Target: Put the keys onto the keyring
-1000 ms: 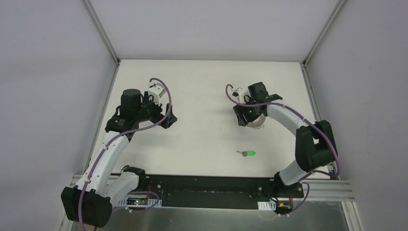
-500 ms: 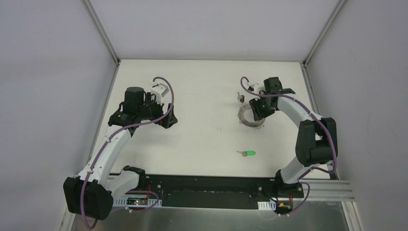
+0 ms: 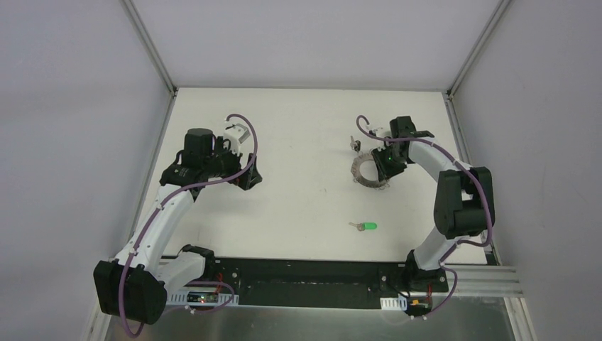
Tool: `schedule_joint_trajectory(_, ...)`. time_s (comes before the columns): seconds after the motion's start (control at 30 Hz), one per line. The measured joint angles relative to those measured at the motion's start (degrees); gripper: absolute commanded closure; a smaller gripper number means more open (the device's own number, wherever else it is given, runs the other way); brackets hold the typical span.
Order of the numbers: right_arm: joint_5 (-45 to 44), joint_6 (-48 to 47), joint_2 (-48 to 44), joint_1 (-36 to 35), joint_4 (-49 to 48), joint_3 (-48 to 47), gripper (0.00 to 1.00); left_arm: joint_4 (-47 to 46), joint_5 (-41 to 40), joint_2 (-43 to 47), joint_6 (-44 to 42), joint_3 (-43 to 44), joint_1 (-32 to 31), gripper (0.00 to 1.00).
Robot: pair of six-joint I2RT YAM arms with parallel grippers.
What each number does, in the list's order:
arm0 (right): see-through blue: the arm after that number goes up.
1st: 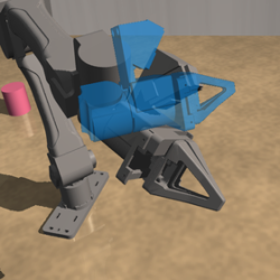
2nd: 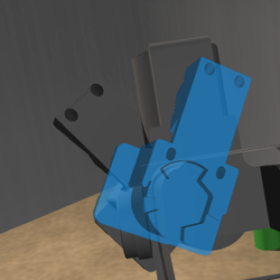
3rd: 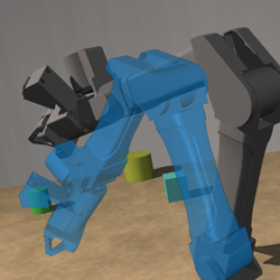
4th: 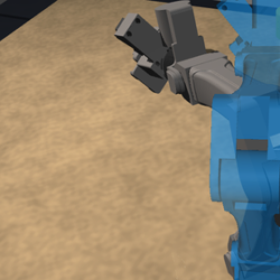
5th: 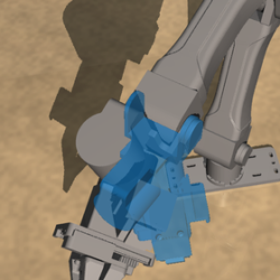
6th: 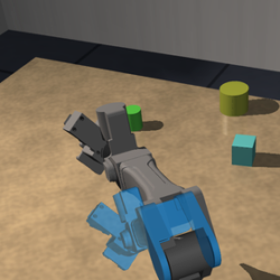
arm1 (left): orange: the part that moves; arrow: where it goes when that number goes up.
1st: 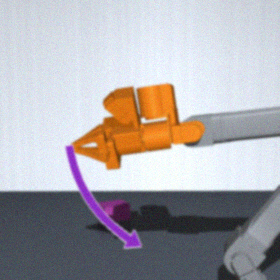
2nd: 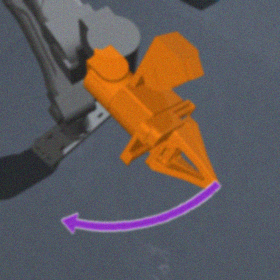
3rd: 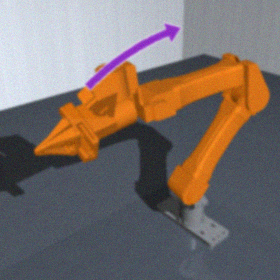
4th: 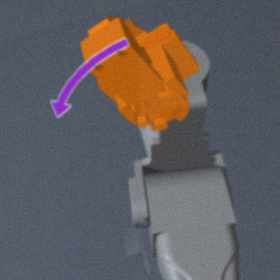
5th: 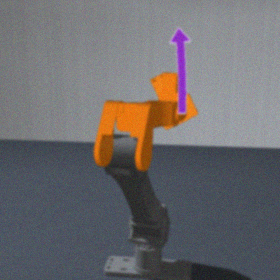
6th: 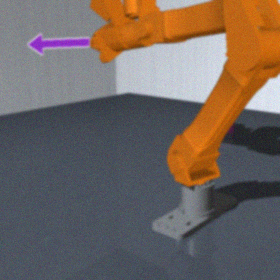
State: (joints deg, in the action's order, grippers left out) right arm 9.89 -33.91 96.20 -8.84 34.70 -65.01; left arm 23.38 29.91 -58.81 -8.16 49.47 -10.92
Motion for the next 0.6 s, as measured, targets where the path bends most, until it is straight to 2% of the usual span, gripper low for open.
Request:
schedule_joint_trajectory(0.43,-0.04,0.22,2.78,0.02,0.20,0.48,0.72,0.02,0.00,0.00,-0.20,0.00,-0.02,0.03)
schedule_joint_trajectory(0.6,-0.04,0.20,2.82,0.02,0.26,1.64,0.75,0.02,0.00,0.00,-0.20,0.00,-0.39,0.03)
